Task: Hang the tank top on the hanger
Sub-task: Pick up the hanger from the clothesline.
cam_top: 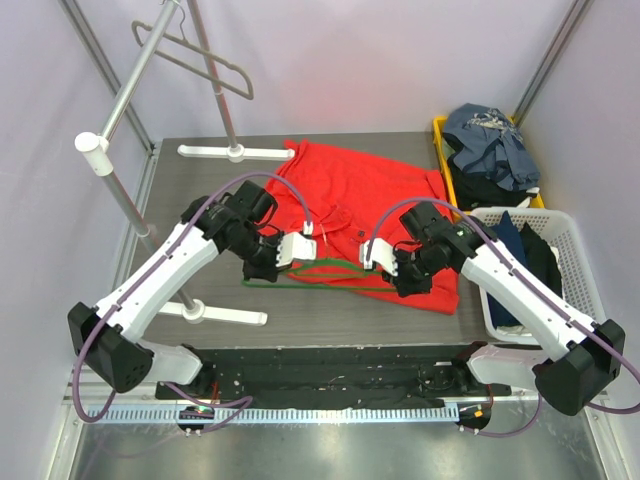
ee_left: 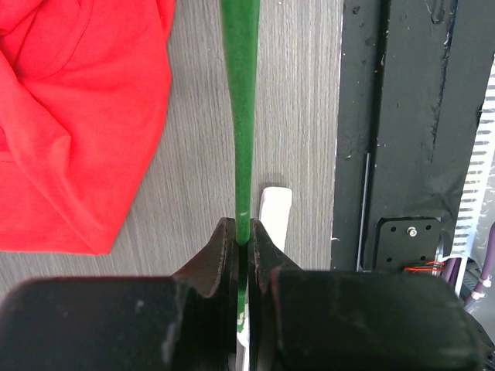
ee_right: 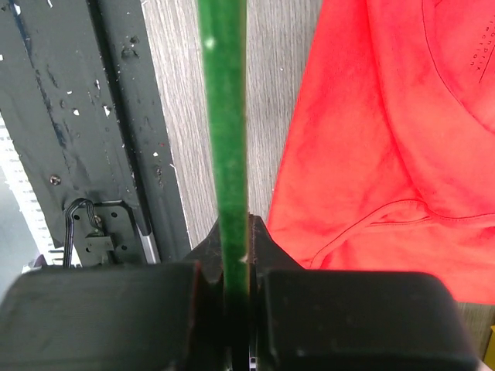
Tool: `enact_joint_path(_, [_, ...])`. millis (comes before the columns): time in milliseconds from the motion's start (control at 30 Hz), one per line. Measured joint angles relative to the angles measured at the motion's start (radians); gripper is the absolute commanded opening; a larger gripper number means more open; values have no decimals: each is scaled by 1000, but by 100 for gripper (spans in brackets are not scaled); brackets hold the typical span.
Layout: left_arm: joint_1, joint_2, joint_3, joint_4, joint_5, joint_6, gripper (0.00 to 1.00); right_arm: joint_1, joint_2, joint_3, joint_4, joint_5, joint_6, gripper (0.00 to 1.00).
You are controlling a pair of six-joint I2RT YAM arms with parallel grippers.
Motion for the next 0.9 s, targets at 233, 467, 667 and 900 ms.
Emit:
enact_joint_path(233, [-2, 8, 2, 20, -10, -19, 66, 0, -27, -13, -5, 3, -1, 1])
enact_joint_path(467, [-3, -45, -1, 138, -42, -89, 100, -23, -106, -56, 4, 37, 50, 1])
enact_joint_path(667, [-3, -104, -1, 240, -85, -164, 100, -103, -198, -124, 52, 94, 132, 1])
enact_joint_path(900, [-3, -82, -23, 421, -212, -265, 100, -250, -335, -192, 132, 169, 229, 1])
